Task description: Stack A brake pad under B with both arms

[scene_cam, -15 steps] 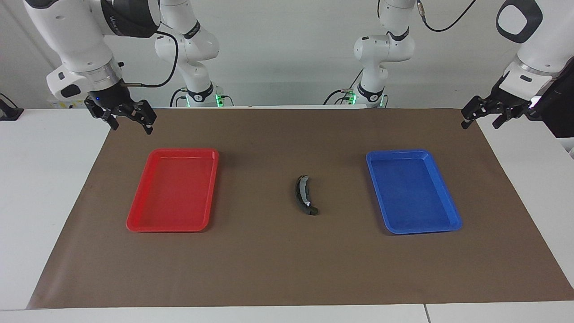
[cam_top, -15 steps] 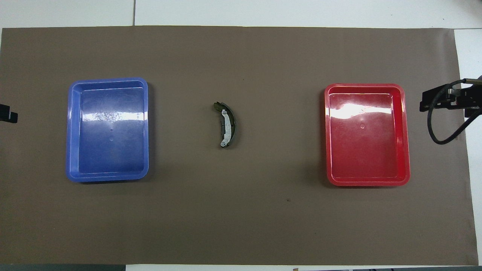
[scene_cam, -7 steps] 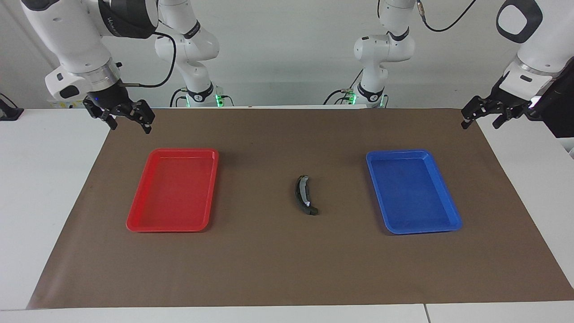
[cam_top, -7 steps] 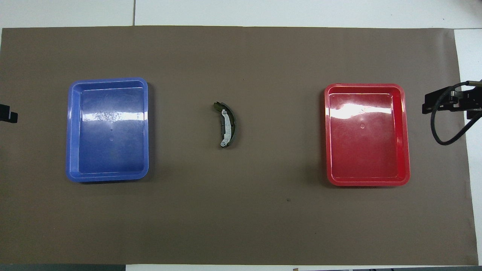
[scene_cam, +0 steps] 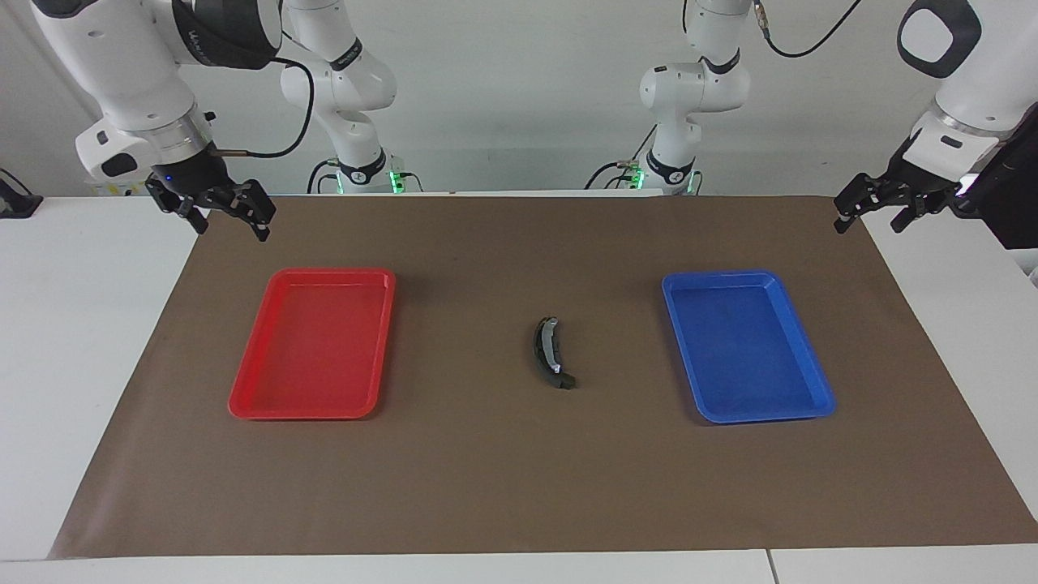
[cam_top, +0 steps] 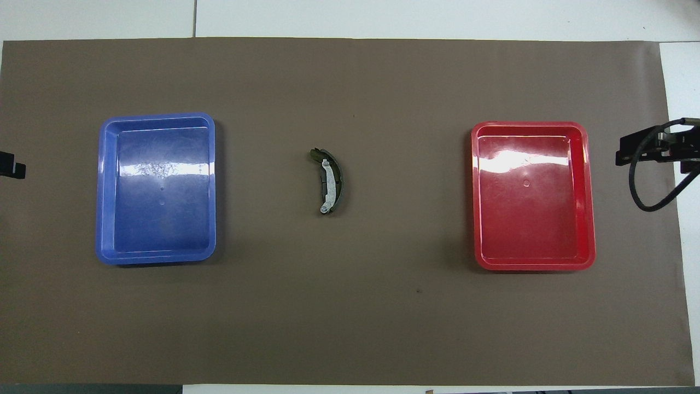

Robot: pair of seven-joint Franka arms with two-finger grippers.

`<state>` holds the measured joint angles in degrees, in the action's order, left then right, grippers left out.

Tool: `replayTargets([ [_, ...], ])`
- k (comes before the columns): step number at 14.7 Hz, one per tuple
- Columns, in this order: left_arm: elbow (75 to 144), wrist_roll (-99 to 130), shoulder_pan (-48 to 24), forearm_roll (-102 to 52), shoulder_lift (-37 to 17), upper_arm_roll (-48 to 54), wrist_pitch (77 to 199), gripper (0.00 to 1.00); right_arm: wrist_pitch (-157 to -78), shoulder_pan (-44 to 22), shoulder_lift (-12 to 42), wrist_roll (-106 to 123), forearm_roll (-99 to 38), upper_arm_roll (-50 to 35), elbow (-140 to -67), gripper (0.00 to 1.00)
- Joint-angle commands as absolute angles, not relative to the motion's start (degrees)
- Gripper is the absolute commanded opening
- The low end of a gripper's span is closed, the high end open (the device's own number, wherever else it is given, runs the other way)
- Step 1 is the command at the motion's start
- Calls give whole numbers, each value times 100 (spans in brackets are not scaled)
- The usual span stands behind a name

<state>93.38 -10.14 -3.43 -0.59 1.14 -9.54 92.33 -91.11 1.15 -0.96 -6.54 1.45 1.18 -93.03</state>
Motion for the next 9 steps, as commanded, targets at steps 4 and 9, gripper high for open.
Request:
replayTargets([
  [4,9343,-1063,-325,53,167,-932,9167,99,-9053,176,-246,-598,184,9,-9422,100],
  [9,9343,-1063,-334,53,167,-932,9167,99,-9000,185,-237,-598,150,9,-9387,100],
])
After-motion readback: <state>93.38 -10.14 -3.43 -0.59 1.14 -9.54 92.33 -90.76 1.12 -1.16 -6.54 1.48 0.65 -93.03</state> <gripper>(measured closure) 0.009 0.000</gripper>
